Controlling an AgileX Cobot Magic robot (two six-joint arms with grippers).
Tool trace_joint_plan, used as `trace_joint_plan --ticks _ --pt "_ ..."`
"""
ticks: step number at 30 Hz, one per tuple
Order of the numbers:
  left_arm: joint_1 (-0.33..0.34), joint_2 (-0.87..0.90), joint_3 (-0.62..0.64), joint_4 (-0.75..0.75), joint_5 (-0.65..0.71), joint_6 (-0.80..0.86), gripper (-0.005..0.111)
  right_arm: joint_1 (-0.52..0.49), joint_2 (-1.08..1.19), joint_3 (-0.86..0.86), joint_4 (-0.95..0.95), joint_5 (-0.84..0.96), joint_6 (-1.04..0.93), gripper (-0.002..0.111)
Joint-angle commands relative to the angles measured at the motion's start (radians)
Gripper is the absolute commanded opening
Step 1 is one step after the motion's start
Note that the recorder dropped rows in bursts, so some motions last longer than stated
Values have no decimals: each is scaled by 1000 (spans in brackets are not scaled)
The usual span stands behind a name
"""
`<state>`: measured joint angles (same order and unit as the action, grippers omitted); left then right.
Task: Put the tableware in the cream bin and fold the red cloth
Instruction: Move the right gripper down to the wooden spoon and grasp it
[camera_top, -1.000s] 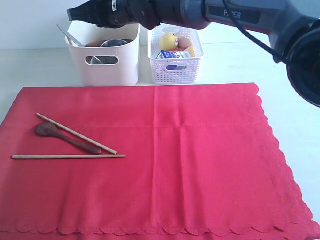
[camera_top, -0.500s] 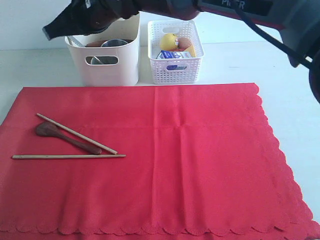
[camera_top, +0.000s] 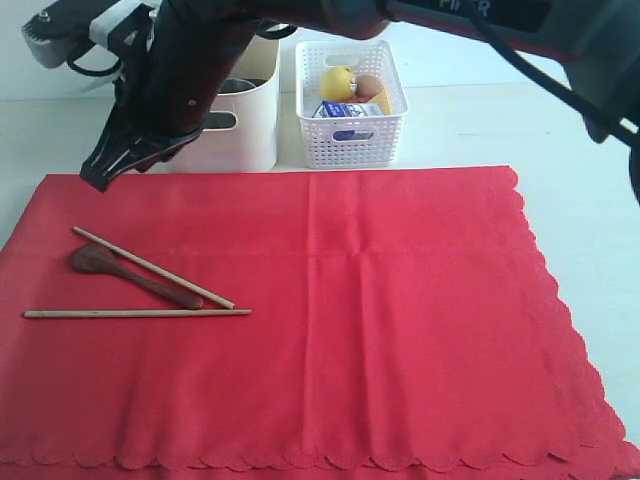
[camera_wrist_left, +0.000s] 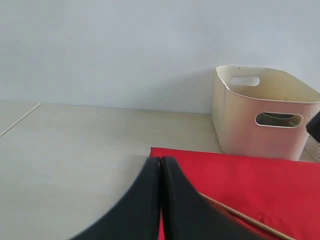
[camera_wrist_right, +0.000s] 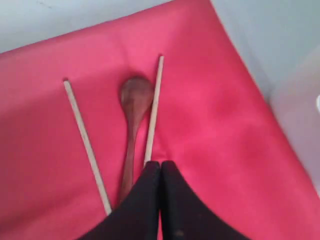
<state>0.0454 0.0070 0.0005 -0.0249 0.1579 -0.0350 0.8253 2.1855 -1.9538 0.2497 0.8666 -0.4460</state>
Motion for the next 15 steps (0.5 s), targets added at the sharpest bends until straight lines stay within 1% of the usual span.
trace_joint_plan --ticks 1,4,7,9,10,12,15 --pt "2 -7 -1 -2 -6 3 1 0 60 -8 33 63 -25 0" --pt "2 -7 -1 -2 -6 3 1 0 105 -8 40 68 9 1" --pt "2 -7 -1 -2 -6 3 1 0 154 -8 49 55 39 19" --pt "2 -7 -1 -2 -6 3 1 17 171 -8 43 52 23 29" --pt "2 -7 -1 -2 -6 3 1 30 173 -8 43 52 3 31" --pt "2 -7 -1 -2 -6 3 1 59 178 -8 38 30 -33 32" --pt "2 -7 -1 -2 -6 3 1 91 199 -8 -21 -47 -33 32"
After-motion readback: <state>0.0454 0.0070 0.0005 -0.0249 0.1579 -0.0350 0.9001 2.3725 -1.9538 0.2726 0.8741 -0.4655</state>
